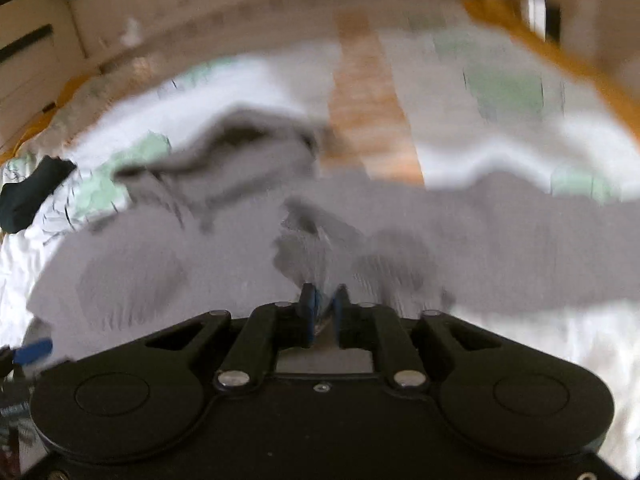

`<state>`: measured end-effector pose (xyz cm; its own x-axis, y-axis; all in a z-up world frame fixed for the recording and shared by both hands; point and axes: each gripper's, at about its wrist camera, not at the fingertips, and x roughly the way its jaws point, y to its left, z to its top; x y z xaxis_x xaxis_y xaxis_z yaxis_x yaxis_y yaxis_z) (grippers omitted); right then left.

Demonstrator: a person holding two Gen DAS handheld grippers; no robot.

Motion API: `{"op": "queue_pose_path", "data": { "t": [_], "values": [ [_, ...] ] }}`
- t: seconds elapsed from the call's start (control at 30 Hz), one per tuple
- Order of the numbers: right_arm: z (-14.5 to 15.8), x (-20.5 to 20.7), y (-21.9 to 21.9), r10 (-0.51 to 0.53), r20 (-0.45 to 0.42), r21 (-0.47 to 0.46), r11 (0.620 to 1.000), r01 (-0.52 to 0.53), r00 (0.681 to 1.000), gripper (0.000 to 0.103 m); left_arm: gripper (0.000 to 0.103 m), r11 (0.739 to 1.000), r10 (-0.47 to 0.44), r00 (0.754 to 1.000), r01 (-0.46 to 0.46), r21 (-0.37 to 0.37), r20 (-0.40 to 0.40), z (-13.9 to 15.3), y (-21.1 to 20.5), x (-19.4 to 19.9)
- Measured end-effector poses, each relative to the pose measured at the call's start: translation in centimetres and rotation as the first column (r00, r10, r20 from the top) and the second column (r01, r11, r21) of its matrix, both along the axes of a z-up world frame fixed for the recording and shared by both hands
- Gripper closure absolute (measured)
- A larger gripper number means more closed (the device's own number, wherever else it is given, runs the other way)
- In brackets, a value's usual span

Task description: Fold large clothes

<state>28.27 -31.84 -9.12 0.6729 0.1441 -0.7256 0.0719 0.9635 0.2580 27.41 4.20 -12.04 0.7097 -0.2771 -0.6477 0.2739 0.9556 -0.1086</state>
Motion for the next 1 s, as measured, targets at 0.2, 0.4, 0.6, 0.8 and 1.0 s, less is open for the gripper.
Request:
{"op": "queue_pose_path", "data": {
  "t": [0.2,0.4,0.6,0.8,1.0],
  "values": [
    [-0.7,-1.1,-1.3,-0.021,0.021,0.089,0.996,0.019,1.000,0.046,0.031,1.000,-0.001,1.000,0.001,0.000,0.000,0.0,0.0,0.0],
    [-1.1,0.7,-2.2,-0.053,0.012,0.150,0.987,0.050,0.999,0.056,0.031,1.000,0.000,1.000,0.000,0.004,-0.015,0.5,0.1,0.1],
    [1.4,1.2,-0.5,0.000,0.079,0.056,0.998,-0.005,0.997,0.088,0.032,0.998,0.037,0.999,-0.036,0.054,-0.029,2.1,0.4,1.4],
    [6.1,3.1,1.1,0.073,0.172,0.090,0.992,-0.089,0.982,0.088,0.032,0.991,0.112,0.993,-0.108,0.084,-0.039,1.7,1.9,4.7],
    [9.5,3.6,1.4,0.128,0.278,0.107,0.981,-0.163,0.952,0.088,0.032,0.961,0.269,0.959,-0.273,-0.045,-0.089,0.1,6.8,4.7]
  ]
}}
